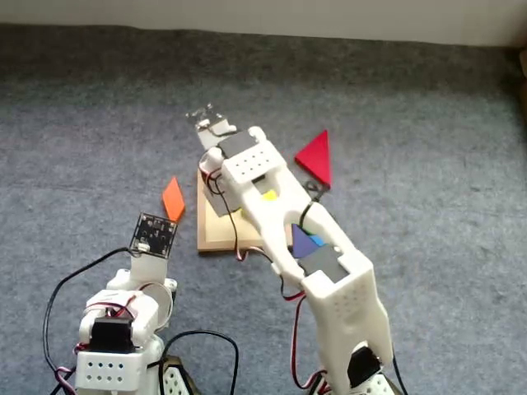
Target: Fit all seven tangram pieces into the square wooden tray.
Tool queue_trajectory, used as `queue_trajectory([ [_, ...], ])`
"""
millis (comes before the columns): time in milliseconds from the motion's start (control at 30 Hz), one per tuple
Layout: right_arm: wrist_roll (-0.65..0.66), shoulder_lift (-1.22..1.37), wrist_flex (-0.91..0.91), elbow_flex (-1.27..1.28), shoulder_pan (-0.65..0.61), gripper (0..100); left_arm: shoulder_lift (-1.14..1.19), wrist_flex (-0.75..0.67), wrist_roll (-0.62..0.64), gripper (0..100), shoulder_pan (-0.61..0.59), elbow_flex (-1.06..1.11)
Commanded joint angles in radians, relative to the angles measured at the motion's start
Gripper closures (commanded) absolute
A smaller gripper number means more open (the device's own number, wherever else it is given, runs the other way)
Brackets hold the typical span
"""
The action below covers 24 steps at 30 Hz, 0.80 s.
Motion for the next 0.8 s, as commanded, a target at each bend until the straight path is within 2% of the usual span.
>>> queue_trajectory([
  [0,0.011,-0.016,-0.041,-0.008,0.048,99.3,-0.015,0.003,0.009,97,-0.008,0.021],
  [233,0.012,-0.018,-0.101,0.061,0.165,99.3,-0.015,0.003,0.009,97,-0.008,0.021],
  [767,0.012,0.001,-0.101,0.062,0.213,99.3,-0.015,0.003,0.009,97,-0.008,0.021],
])
